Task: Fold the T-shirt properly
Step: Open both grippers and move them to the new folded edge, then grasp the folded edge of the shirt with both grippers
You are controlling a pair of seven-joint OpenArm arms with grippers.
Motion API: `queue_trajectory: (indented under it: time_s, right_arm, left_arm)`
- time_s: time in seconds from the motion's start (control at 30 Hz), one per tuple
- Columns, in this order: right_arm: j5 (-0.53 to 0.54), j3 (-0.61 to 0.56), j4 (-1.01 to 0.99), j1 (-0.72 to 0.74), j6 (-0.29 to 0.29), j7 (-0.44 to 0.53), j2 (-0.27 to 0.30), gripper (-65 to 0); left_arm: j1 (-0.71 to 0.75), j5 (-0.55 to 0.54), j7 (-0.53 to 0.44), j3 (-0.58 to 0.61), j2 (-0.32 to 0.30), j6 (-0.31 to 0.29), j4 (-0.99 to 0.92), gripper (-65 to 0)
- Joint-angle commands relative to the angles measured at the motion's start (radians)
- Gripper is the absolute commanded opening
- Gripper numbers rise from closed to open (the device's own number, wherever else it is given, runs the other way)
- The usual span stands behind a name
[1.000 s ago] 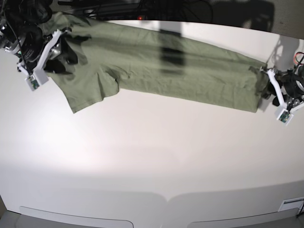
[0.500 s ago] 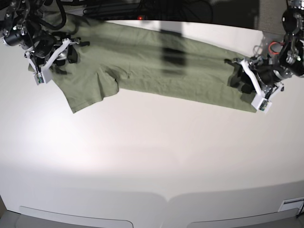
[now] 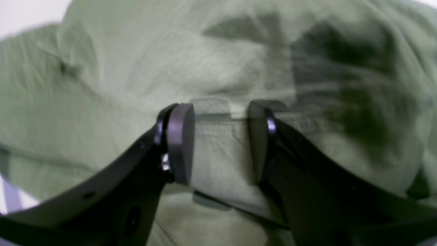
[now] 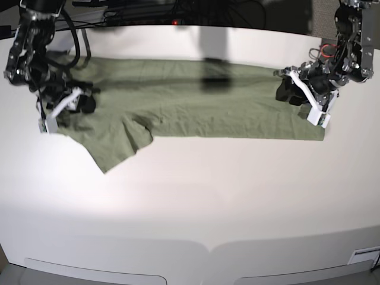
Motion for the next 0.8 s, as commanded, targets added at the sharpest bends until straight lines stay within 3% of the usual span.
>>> queue_trajectory:
  time_s: [0.0,0.2,0.4,0.77]
  right_arm:
    - [-0.046,-0.011,-0.037,0.030,-0.017,-0.037,0.013,-37.9]
    - [-0.134,-0.113,-0.196,0.214,-0.017,0.007,0.020,-37.9]
    - [-0.135,-0.225,-0.229,0.302,-0.017,-0.004,0.021,-37.9]
    - [-0.070,-0.236,-0.138,0.469,-0.017,-0.027,0.021,-37.9]
  left_arm:
    - [0.000,0.076,0.040,0.002,-0.006,0.026,-0.023,-41.4]
    - [-0.091,0.100,0.006,0.002,-0.006,0.026,-0.175,-41.4]
    - [-0.205,0.098,0.044,0.002,-0.006,0.026,-0.280,-41.4]
    - [-0.240,0.013,0.046,0.001,-0.006,0.026,-0.275,-41.4]
